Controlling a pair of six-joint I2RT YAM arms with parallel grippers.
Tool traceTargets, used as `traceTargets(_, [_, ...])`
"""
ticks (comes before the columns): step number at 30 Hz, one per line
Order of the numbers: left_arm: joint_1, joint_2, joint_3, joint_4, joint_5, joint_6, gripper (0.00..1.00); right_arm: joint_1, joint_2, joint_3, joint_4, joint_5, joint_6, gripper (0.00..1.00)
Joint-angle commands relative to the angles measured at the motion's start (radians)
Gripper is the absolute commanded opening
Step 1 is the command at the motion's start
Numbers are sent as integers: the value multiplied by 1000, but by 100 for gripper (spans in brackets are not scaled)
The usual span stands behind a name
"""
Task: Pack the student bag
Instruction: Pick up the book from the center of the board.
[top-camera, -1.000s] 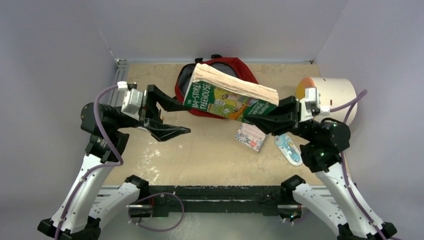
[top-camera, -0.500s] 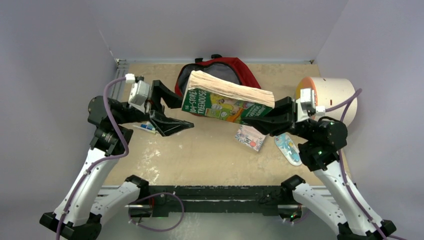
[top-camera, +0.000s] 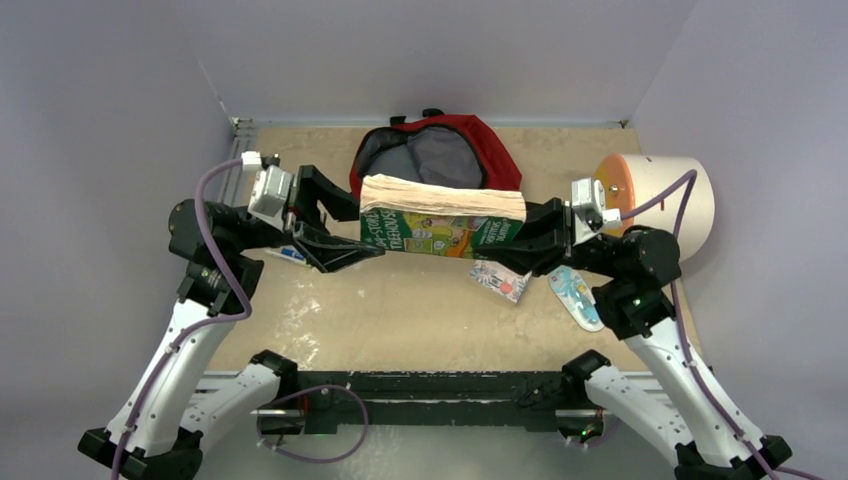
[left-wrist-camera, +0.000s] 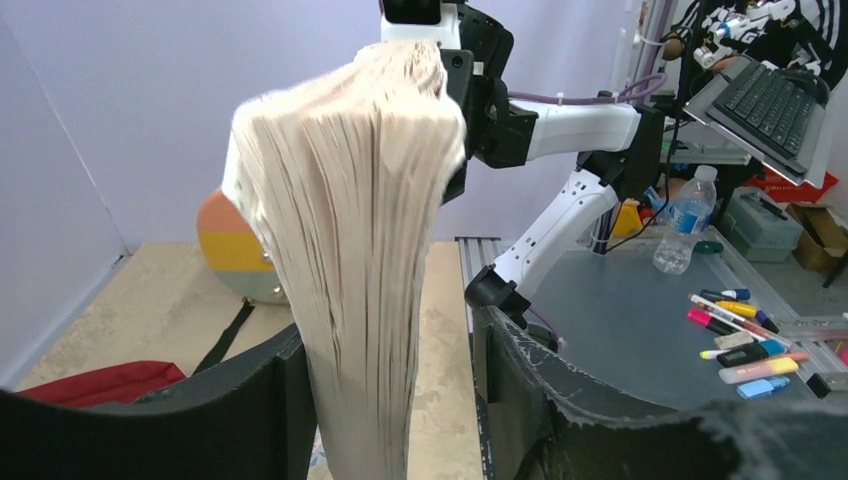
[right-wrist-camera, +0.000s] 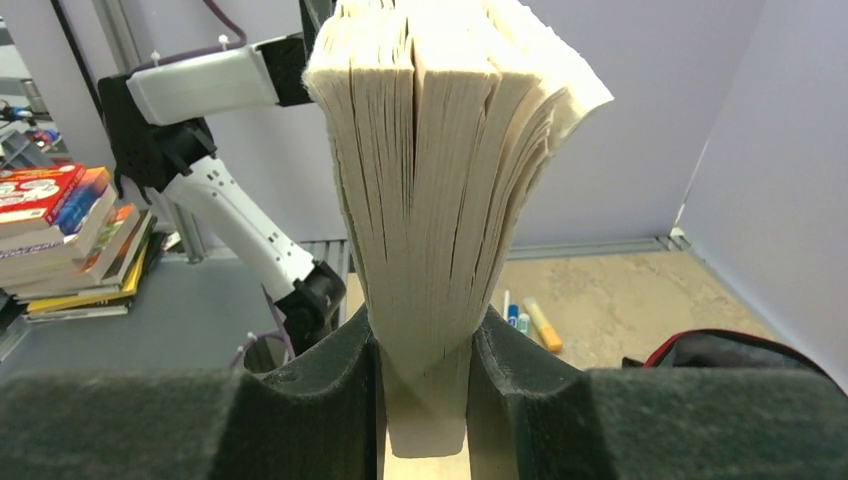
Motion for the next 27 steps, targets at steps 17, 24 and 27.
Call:
traceTargets(17, [5,58,21,11,28,-46,42,2,30,87,36,-37,-44,0])
traceTargets(24, [5,86,36,-40,74,-30,34,1,51,105,45,-49,-44,0])
traceTargets(27, [4,83,36,-52,83,-22,32,1,58,106,45,-56,-41,0])
